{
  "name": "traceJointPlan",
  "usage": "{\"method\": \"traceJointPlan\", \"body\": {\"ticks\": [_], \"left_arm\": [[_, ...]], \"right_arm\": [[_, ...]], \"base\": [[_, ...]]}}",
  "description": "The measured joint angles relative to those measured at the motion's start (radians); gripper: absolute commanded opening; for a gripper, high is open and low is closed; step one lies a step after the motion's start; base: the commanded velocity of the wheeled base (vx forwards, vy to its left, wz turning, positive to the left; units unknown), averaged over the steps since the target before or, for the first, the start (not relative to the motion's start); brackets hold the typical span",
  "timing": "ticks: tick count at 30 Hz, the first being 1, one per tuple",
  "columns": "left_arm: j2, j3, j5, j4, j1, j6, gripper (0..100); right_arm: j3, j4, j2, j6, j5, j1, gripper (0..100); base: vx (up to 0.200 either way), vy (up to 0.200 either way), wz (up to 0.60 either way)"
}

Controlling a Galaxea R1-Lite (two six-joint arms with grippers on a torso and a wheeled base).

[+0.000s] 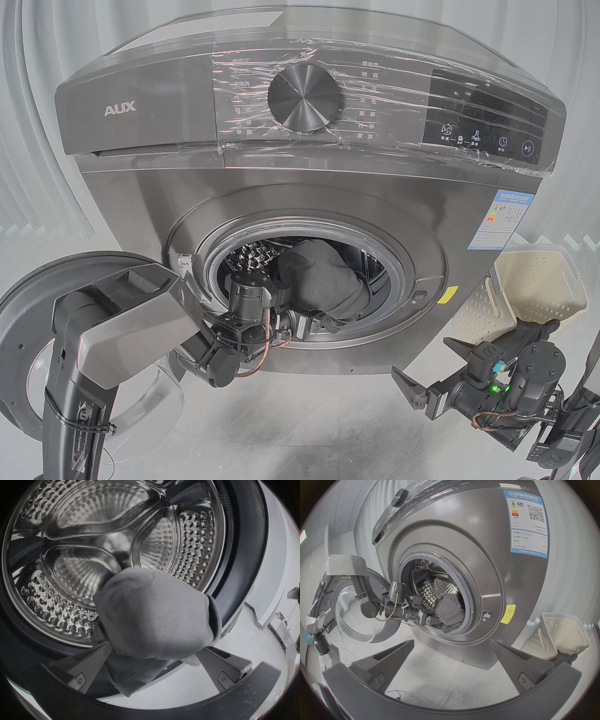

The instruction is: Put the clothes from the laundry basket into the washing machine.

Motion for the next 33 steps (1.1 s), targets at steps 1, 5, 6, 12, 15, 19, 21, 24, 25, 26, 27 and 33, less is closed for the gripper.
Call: {"method": "traceJointPlan", "body": {"ticks": [1,5,6,12,15,19,21,24,25,26,27,33], "left_arm": [[0.004,0.001,0.0,-0.001,-0.001,0.002,100],[0.027,0.001,0.001,-0.006,-0.001,0.007,0],[0.034,-0.002,0.001,-0.008,-0.001,0.01,0],[0.077,-0.048,0.008,-0.013,-0.001,0.013,0],[0.095,-0.103,0.013,-0.014,-0.002,-0.004,0],[0.115,-0.207,0.043,-0.016,-0.003,-0.028,0],[0.128,-0.275,0.064,-0.017,0.001,-0.037,0],[0.15,-0.377,0.091,-0.021,0.009,-0.046,0],[0.157,-0.409,0.099,-0.023,0.011,-0.047,0],[0.166,-0.447,0.108,-0.023,0.015,-0.049,0],[0.175,-0.486,0.117,-0.024,0.018,-0.05,0],[0.234,-0.65,0.156,-0.03,0.038,-0.053,100]], "right_arm": [[0.0,0.0,0.0,0.0,0.0,0.0,100],[0.0,0.0,-0.001,0.0,0.0,0.001,100],[0.0,0.0,-0.001,0.0,0.0,0.001,100],[-0.001,0.0,-0.002,0.0,0.0,0.002,100],[-0.001,0.0,-0.004,0.0,0.0,0.002,100],[-0.001,0.0,-0.004,0.0,0.0,0.003,100],[-0.001,0.0,-0.005,0.0,0.0,0.003,100],[-0.002,0.0,-0.006,0.0,0.0,0.002,100],[-0.002,0.0,-0.006,0.0,0.0,0.002,100],[-0.002,0.0,-0.006,0.0,0.0,0.002,100],[-0.002,0.0,-0.007,0.0,0.0,0.002,100],[-0.003,-0.001,-0.008,0.0,0.0,0.001,100]], "base": [[0.0,0.0,0.0],[0.0,0.0,0.0],[0.0,0.0,0.0],[0.0,0.0,0.0],[0.0,0.0,0.0],[0.0,0.0,0.0],[0.0,0.0,0.0],[0.0,0.0,0.0],[0.0,0.0,0.0],[0.0,0.0,0.0],[0.0,0.0,0.0],[0.0,0.0,0.0]]}}
